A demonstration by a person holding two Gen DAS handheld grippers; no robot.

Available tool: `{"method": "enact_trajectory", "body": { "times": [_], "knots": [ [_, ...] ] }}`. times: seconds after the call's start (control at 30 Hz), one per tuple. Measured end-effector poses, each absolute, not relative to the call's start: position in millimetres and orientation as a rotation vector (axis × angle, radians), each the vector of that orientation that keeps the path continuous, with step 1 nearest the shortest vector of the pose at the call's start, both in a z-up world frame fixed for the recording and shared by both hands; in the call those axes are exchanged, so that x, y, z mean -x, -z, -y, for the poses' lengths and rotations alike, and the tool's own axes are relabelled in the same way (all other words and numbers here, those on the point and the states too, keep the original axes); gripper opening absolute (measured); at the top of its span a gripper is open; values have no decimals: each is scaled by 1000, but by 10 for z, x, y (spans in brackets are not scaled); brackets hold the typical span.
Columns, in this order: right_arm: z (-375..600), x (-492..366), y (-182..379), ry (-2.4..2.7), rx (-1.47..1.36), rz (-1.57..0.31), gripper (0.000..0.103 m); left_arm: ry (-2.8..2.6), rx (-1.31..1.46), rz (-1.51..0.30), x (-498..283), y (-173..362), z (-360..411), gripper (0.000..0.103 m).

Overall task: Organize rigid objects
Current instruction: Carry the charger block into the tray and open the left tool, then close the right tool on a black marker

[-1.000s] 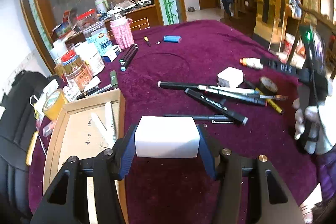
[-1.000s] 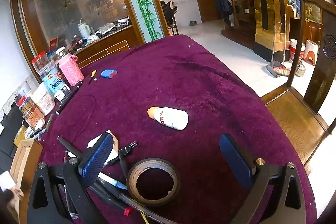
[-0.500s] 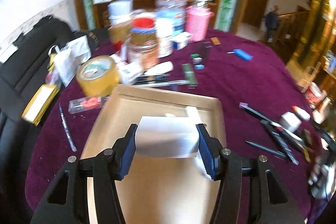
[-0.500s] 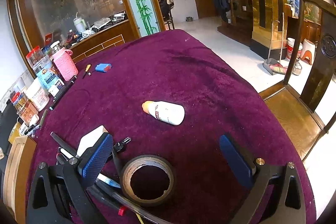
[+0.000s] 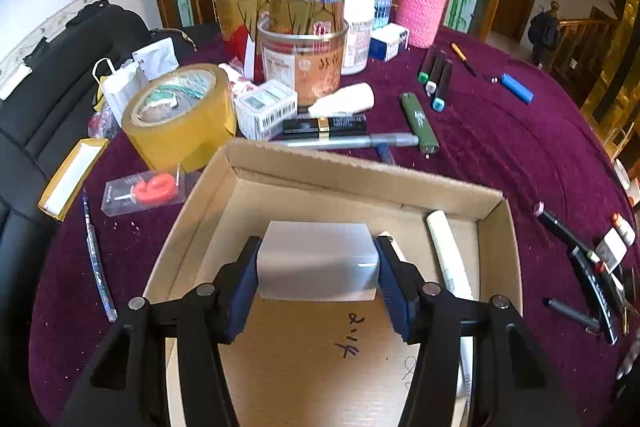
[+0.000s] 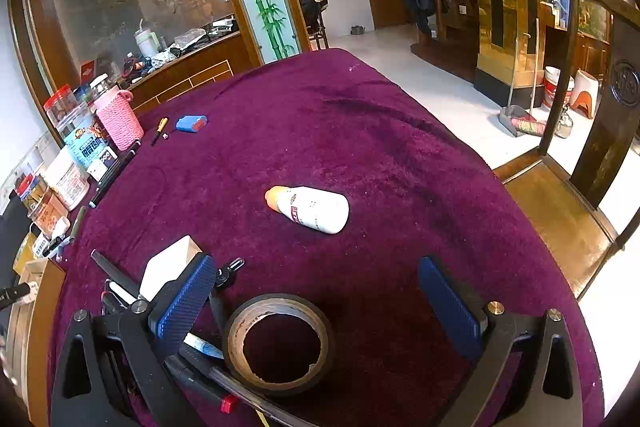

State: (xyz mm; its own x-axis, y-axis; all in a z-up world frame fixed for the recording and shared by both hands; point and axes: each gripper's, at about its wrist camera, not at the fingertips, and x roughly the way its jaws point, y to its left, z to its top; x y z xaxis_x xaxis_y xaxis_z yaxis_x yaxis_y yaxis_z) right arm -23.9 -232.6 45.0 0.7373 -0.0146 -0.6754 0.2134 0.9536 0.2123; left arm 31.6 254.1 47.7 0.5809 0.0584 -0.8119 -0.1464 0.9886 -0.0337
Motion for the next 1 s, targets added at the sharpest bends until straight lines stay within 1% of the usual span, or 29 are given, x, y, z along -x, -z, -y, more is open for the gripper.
{"method": "enact_trajectory", "body": {
  "times": [0.03, 0.13, 0.33, 0.47, 0.57, 0.63, 0.67, 0.7, 0.73, 0.77, 0.8, 0.93, 0.97, 1.0],
  "knots": [
    [2328, 238, -448, 127, -287, -735, 102, -120, 98, -938, -297, -494, -2542, 58],
    [2334, 241, -443, 129, -290, -738, 102, -103, 116, -913, -224, -596, -2567, 72],
    [2325, 211, -443, 133, -290, -755, 102, -55, 207, -831, 167, -998, -2635, 74],
    [2063, 331, -700, 27, -242, -732, 102, 75, 269, -744, 709, -1324, -2492, 85],
    [1662, 389, -884, -135, -178, -752, 102, 172, 255, -691, 1050, -1449, -2277, 86],
    [1342, 398, -918, -276, -138, -800, 96, 223, 245, -672, 1206, -1464, -2145, 86],
    [1171, 383, -899, -342, -117, -835, 86, 252, 244, -671, 1275, -1444, -2071, 86],
    [1062, 361, -863, -378, -103, -865, 71, 271, 245, -675, 1313, -1426, -2025, 86],
    [958, 327, -814, -403, -89, -897, 64, 284, 246, -680, 1346, -1395, -1993, 86],
    [847, 279, -747, -421, -70, -933, 55, 303, 248, -689, 1380, -1358, -1956, 86],
    [767, 233, -687, -423, -46, -954, 52, 319, 249, -696, 1412, -1328, -1935, 86],
    [561, 61, -505, -404, 25, -1012, 52, 366, 219, -721, 1504, -1209, -1895, 86],
    [515, 16, -452, -393, 41, -1025, 50, 373, 209, -726, 1525, -1177, -1912, 86],
    [494, -16, -411, -378, 56, -1035, 43, 375, 206, -729, 1533, -1159, -1926, 86]
  ]
}}
